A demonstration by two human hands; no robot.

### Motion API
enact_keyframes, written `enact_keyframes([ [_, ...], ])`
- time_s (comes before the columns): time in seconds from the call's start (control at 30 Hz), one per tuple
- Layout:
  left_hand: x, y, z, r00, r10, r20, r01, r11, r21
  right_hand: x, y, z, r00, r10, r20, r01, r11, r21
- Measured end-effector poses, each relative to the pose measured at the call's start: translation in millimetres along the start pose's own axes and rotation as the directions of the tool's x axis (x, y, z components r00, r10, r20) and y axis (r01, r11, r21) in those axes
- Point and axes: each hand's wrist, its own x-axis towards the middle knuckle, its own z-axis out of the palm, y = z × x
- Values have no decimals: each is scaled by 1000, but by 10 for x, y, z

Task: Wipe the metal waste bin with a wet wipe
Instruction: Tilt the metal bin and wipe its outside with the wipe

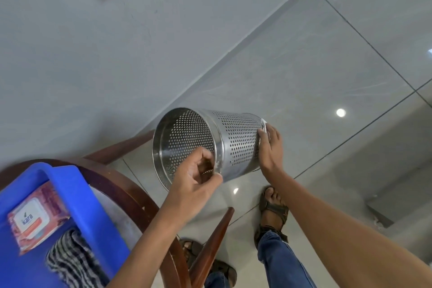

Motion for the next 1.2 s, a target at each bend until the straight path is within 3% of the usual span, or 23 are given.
enact_keyframes([
  [0.07,18,66,66,1000,-4,-31,3,999,-47,-67,37,20,1000,-16,-16,16,1000,10],
  [0.2,88,101,152,986,-52,-161,63,996,62,-137,87,47,999,-20,-25,20,1000,-21],
  [0.27,89,63,195,973,-70,-218,80,996,37,-169,56,65,1000,-11,16,11,999,-32],
  [0.43,68,-45,316,977,32,-212,-16,997,79,-405,-245,228,954,-226,196,238,971,-38],
  [0.5,106,-81,323,975,44,-220,-30,997,67,-528,-427,290,891,-364,270,377,926,5],
  [0.6,144,-66,250,958,60,-279,-62,998,3,-704,-614,384,723,-586,367,605,793,73],
  [0.7,142,-59,184,951,34,-306,-72,991,-116,-763,-631,451,616,-688,383,708,697,113],
  [0.73,127,-57,178,953,31,-301,-72,990,-125,-730,-613,456,627,-683,373,710,699,88],
  [0.8,81,-64,194,957,23,-290,-63,990,-129,-584,-571,425,728,-605,323,638,770,3],
  [0.9,-26,-77,237,948,14,-317,-36,997,-66,-237,-458,296,907,-370,199,396,911,-113],
  [0.97,-115,-92,255,950,19,-311,-33,999,-41,-12,-334,162,973,-204,109,221,960,-174],
  [1.07,-248,-71,248,961,56,-269,-52,998,22,185,-179,17,998,-40,52,44,996,-81],
  [1.2,-303,-27,129,992,-7,-123,9,1000,16,203,-176,-6,1000,-6,5,5,992,126],
])
